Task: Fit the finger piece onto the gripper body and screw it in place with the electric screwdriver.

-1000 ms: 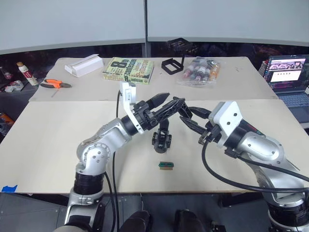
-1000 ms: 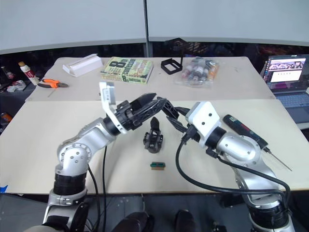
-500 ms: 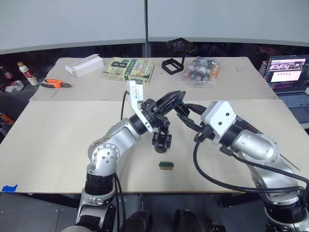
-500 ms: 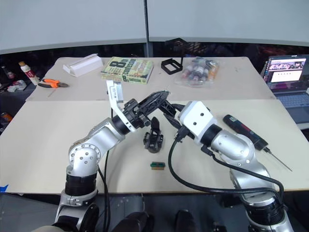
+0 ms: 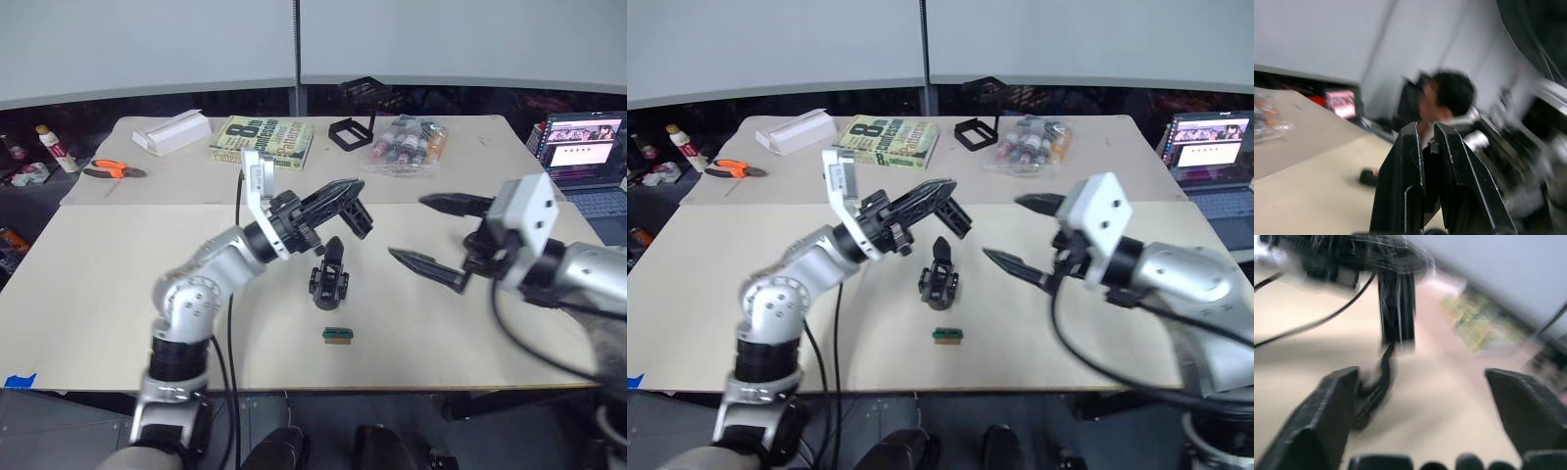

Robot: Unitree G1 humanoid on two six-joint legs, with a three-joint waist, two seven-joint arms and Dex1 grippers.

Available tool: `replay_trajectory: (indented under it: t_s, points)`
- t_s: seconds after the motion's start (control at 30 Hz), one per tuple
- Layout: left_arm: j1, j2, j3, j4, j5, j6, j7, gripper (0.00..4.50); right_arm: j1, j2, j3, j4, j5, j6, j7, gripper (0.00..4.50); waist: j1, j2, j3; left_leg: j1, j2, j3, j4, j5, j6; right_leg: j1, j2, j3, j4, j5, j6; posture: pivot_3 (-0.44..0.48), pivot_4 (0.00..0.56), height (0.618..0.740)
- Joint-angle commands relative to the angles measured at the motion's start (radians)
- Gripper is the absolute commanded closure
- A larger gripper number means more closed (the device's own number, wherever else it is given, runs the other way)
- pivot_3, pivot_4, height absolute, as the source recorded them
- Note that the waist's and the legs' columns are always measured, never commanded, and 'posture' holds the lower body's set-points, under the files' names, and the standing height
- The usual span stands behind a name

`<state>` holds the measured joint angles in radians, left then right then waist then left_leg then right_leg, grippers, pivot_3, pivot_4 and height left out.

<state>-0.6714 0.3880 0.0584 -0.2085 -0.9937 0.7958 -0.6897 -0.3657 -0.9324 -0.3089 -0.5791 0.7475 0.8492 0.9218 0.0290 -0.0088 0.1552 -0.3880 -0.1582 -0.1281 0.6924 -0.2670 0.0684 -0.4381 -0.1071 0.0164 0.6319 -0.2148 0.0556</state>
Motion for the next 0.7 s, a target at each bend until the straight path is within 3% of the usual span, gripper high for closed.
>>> replay_trajectory:
  t_s: [0.03, 0.13, 0.27, 0.47, 0.7]
  points:
    - [-0.082, 0.124, -0.054, 0.012, -0.014, 0.065, -0.26, 4.5, -0.075, -0.056, -0.002, 0.037, 0.215, 0.169, 0.057, 0.04, -0.007, 0.0, 0.0, 0.0, 0.0, 0.0, -0.001, 0.0, 0.0, 0.0, -0.001, 0.0, -0.001, 0.0, 0.0, 0.0, 0.15, 0.74]
    - [-0.139, 0.192, -0.115, 0.04, 0.015, 0.1, -0.381, 4.5, -0.15, -0.07, 0.063, 0.068, 0.324, 0.287, 0.042, 0.04, -0.014, 0.0, 0.0, -0.001, 0.0, 0.0, 0.0, 0.0, 0.0, 0.0, -0.004, 0.0, 0.0, 0.0, 0.0, 0.0, 0.15, 0.74]
    - [-0.192, 0.201, -0.173, 0.051, 0.026, 0.154, -0.443, 4.5, -0.235, -0.023, 0.177, 0.077, 0.353, 0.377, -0.048, 0.04, -0.015, 0.0, 0.0, -0.002, 0.0, 0.0, 0.0, -0.001, 0.002, 0.0, -0.005, -0.001, -0.002, 0.0, 0.0, 0.0, 0.15, 0.74]
    - [-0.212, 0.169, -0.212, 0.054, 0.061, 0.19, -0.44, 4.5, -0.34, 0.094, 0.265, 0.102, 0.395, 0.46, -0.152, 0.04, -0.016, -0.001, 0.001, -0.003, -0.001, 0.0, 0.001, -0.001, 0.002, -0.001, -0.006, 0.0, -0.002, 0.0, 0.0, 0.0, 0.15, 0.74]
    - [-0.21, 0.157, -0.216, 0.051, 0.087, 0.211, -0.429, 4.5, -0.403, 0.183, 0.281, 0.132, 0.431, 0.515, -0.243, 0.04, -0.016, -0.001, 0.001, -0.003, -0.001, 0.0, 0.001, -0.001, 0.002, -0.002, -0.006, 0.0, -0.001, 0.0, 0.0, 0.0, 0.15, 0.74]
